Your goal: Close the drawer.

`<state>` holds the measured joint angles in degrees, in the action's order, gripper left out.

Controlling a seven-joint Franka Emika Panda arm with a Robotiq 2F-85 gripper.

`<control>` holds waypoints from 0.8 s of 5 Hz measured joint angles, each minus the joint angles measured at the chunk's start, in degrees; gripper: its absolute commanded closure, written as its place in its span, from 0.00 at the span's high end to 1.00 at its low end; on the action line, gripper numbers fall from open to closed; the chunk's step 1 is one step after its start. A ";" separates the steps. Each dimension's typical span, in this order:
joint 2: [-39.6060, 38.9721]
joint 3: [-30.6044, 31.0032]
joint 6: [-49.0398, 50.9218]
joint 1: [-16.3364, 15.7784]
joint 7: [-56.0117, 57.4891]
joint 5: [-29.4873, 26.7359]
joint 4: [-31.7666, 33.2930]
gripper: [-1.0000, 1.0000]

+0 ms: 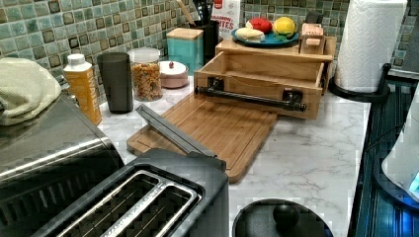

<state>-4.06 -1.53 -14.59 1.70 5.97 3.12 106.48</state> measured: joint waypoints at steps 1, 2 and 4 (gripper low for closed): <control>-0.41 0.00 -0.70 0.11 0.00 0.00 0.00 0.00; -0.61 -0.26 0.60 0.17 0.00 0.42 0.45 0.00; 1.21 -0.28 -8.80 -0.19 7.40 0.34 6.55 0.00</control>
<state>-2.85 -1.81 -23.39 1.51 13.37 3.46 113.02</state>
